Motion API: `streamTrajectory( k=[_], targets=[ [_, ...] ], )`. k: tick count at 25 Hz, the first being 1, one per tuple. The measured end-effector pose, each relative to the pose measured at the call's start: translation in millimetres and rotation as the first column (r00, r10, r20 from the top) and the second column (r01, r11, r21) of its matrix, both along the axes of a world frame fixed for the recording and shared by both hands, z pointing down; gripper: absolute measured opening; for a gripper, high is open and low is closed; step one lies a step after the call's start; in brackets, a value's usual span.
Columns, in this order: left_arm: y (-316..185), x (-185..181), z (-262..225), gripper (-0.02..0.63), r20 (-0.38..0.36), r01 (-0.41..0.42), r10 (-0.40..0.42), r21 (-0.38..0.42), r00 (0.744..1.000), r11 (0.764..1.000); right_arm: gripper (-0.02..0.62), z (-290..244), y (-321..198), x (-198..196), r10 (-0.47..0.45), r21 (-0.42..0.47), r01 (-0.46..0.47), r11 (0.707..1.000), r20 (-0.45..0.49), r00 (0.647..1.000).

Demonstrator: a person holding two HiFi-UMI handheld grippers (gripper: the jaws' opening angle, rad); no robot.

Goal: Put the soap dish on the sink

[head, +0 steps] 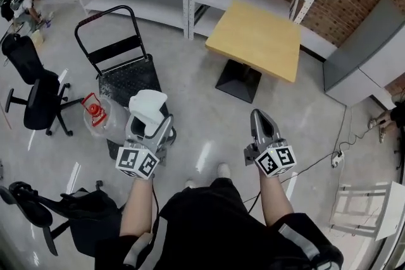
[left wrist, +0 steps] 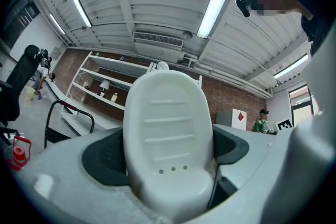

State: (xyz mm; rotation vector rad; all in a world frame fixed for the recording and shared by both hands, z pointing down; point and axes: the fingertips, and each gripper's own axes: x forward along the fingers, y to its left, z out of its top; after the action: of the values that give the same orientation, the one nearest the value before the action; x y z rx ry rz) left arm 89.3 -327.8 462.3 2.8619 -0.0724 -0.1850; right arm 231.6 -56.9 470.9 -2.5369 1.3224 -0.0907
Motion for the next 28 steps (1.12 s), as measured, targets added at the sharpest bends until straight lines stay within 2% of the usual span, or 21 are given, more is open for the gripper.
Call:
streamTrajectory(
  k=[4,10,15,20,28],
  targets=[
    [18,49,1,0.453,0.019,-0.052,0.052,0.005,0.998,0.999,0.006,0,27,40,0.069,0.002,-0.069,0.998,0.005,0.998],
    [47,135,-8,0.453,0.021,-0.093,0.092,0.025,0.995,0.995,0.006,-2,56,119,0.104,0.009,-0.104,0.995,0.003,0.995],
    [62,186,-12,0.453,0.017,-0.107,0.106,0.054,0.994,0.993,0.006,-3,76,168,0.131,0.027,-0.130,0.991,-0.014,0.991],
    [96,240,-11,0.453,0.023,-0.112,0.111,0.065,0.994,0.992,0.006,-1,118,220,0.158,0.017,-0.157,0.987,-0.009,0.987],
    [143,303,-1,0.453,0.042,-0.143,0.142,0.023,0.989,0.989,0.006,2,167,265,0.174,-0.015,-0.175,0.985,-0.022,0.984]
  ],
)
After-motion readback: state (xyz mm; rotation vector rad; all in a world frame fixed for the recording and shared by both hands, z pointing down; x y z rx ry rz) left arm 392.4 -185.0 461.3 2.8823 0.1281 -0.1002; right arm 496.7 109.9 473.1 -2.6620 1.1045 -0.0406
